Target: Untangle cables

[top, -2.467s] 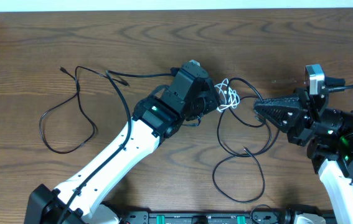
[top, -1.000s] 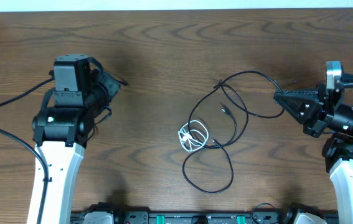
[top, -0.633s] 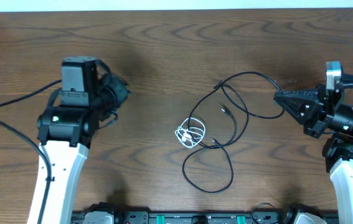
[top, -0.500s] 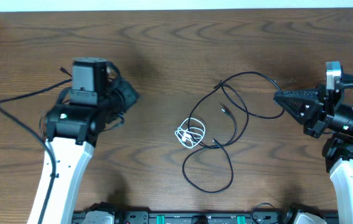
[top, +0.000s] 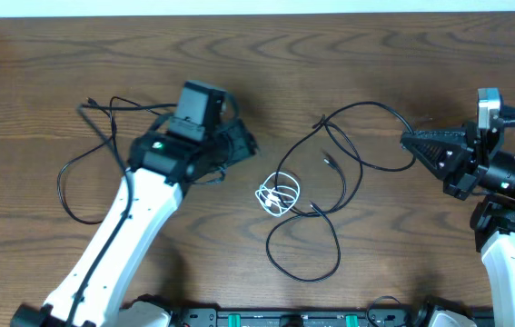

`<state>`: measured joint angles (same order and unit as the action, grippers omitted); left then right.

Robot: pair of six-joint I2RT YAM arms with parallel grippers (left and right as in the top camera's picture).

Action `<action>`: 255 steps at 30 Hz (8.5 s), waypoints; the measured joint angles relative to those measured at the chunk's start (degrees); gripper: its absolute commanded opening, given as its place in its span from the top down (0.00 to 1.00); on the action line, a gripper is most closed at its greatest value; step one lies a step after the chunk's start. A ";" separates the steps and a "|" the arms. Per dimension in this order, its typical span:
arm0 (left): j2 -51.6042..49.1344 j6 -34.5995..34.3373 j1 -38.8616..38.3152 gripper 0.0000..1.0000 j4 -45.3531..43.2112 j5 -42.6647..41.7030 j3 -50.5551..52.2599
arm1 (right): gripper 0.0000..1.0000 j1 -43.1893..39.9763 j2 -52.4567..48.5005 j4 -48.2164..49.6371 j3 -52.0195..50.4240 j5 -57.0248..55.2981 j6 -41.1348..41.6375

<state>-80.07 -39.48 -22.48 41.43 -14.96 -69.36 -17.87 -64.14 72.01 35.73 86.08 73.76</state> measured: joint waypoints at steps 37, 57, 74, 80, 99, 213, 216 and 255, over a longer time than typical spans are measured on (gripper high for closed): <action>-7.63 38.66 -10.58 0.26 -5.68 -2.93 0.26 | 0.99 0.00 0.00 0.02 0.00 -0.63 1.09; -13.53 39.56 -12.41 0.92 -6.80 -3.19 0.57 | 0.99 0.00 0.00 0.20 0.00 -3.21 7.50; -13.31 38.62 -12.39 0.93 -15.50 -3.17 0.66 | 0.71 0.00 0.00 0.11 0.00 -3.45 7.78; -8.66 35.98 -10.88 0.92 -20.04 -3.17 0.66 | 0.01 0.00 0.00 0.20 0.00 -3.15 5.40; 5.35 26.58 -2.14 0.92 -20.00 -2.95 0.52 | 0.05 0.00 0.00 -1.29 0.00 0.35 0.15; 9.62 34.97 -3.54 0.92 -32.50 4.83 -1.92 | 0.01 0.00 -0.22 -2.47 0.00 1.38 -0.22; 7.87 34.99 -3.54 0.92 -26.18 4.13 -1.97 | 0.01 0.00 -0.22 -2.47 0.00 1.46 -0.48; -26.38 36.96 -3.52 0.15 -23.80 27.04 -1.99 | 0.01 0.00 -0.22 -2.86 0.00 1.64 -0.76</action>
<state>-106.45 -2.52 -26.00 17.63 12.08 -71.35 -17.87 -64.36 69.14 35.73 87.72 72.99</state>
